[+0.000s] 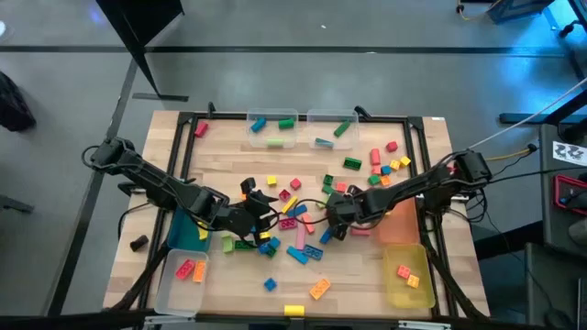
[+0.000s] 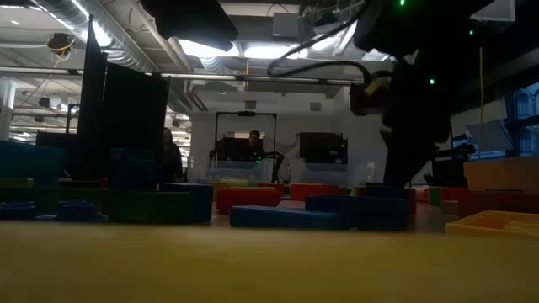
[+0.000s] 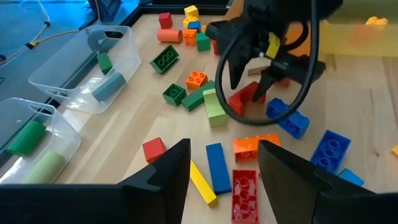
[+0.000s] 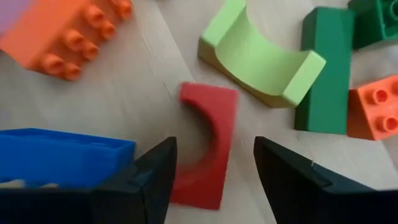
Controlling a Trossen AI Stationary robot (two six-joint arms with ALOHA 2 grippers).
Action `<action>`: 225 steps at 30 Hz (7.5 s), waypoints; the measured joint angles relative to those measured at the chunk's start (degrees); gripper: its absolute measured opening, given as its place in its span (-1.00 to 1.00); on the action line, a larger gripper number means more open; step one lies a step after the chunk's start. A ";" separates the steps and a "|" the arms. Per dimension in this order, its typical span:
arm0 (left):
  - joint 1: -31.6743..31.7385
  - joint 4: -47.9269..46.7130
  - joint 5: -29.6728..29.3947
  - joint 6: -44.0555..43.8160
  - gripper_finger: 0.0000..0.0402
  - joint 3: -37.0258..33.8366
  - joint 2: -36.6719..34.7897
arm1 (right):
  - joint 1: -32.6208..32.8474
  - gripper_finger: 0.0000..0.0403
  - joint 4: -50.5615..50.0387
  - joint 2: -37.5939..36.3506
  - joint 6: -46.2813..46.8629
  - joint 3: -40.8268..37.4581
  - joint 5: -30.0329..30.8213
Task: Sort blocks by size
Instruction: Put the red block into the blue bin
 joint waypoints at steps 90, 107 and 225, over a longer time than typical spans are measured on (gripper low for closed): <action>6.21 22.21 -16.78 21.00 -0.99 -0.02 17.92 | -4.50 -0.46 11.92 1.16 -15.89 16.85 9.96; 6.19 21.89 -16.98 21.00 -0.99 0.00 17.92 | -4.50 -0.48 11.78 1.16 -15.79 16.85 6.96; 7.67 -63.61 34.60 -19.64 -0.87 0.68 -12.28 | -4.50 -0.64 -13.66 -12.54 -10.80 9.90 8.53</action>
